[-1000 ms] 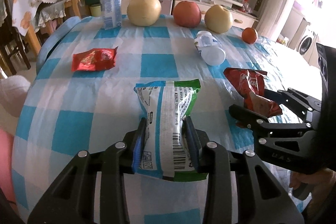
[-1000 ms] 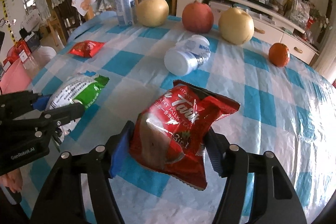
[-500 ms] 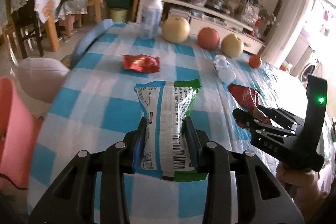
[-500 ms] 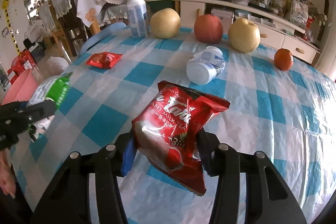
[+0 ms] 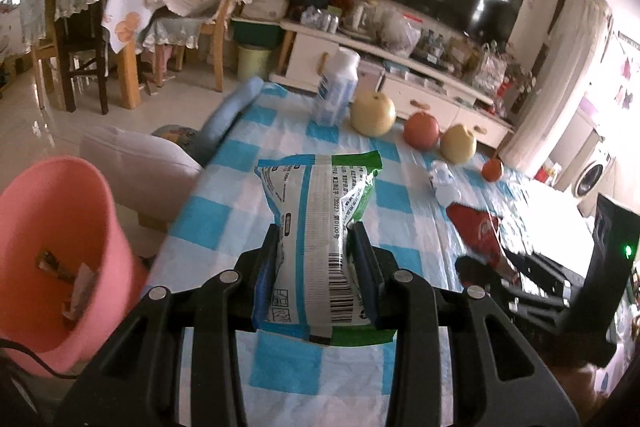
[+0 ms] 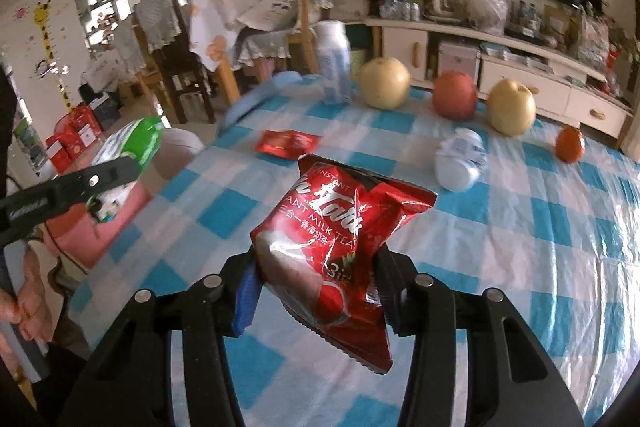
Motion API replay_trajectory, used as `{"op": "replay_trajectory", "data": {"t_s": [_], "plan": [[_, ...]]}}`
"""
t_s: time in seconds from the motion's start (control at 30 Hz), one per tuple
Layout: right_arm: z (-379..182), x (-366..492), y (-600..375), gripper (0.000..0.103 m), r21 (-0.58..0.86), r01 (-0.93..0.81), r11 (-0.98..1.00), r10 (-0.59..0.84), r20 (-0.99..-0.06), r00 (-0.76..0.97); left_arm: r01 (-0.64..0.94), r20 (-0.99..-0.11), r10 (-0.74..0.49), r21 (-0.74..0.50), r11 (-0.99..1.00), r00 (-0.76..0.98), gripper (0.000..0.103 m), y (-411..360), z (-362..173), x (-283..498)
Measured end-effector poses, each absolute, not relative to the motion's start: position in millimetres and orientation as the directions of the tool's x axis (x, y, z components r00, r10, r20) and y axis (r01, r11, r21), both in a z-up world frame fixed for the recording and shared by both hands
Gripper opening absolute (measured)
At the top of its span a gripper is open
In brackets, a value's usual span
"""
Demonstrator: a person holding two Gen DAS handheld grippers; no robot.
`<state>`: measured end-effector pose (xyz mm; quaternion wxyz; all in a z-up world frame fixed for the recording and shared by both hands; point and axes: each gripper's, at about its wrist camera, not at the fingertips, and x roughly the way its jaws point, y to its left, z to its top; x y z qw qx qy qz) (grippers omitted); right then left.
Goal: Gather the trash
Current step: 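Carry both packets to the pink bin and open both tools to drop them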
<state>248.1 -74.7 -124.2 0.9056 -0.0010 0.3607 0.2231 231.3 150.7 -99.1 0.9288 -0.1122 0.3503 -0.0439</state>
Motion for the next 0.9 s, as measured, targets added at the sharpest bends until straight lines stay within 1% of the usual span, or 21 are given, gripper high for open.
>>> {"op": "replay_trajectory", "data": {"t_s": [0.13, 0.27, 0.37, 0.43, 0.53, 0.67, 0.9], "plan": [[-115.0, 235.3, -47.9, 0.050, 0.172, -0.447, 0.878, 0.444, -0.644, 0.623, -0.036, -0.616, -0.135, -0.258, 0.966, 0.776, 0.038, 175.1, -88.0, 224.7], [-105.0, 224.1, -15.9, 0.050, 0.187, -0.498, 0.847, 0.491, -0.636, 0.596, -0.103, -0.595, -0.078, -0.263, 0.959, 0.800, 0.038, 207.7, -77.9, 216.8], [-95.4, 216.1, 17.5, 0.050, 0.185, -0.552, 0.813, 0.529, -0.628, 0.571, -0.175, -0.585, -0.006, -0.253, 0.952, 0.811, 0.038, 235.9, -72.8, 210.5], [-90.2, 213.2, 39.2, 0.050, 0.191, -0.578, 0.793, 0.554, -0.619, 0.556, -0.245, -0.587, 0.062, -0.237, 0.940, 0.807, 0.038, 257.7, -72.9, 207.2], [-84.7, 211.2, 75.5, 0.050, 0.201, -0.618, 0.760, 0.591, -0.610, 0.528, -0.311, -0.591, 0.112, -0.247, 0.918, 0.799, 0.038, 285.9, -74.0, 202.7], [-83.0, 210.2, 120.7, 0.050, 0.185, -0.667, 0.722, 0.616, -0.613, 0.496, -0.417, -0.611, 0.219, -0.201, 0.886, 0.761, 0.038, 319.2, -77.8, 199.5], [-98.9, 216.8, 197.1, 0.050, 0.148, -0.728, 0.669, 0.624, -0.645, 0.442, -0.502, -0.627, 0.296, -0.178, 0.846, 0.721, 0.038, 355.7, -81.9, 195.8]]}}
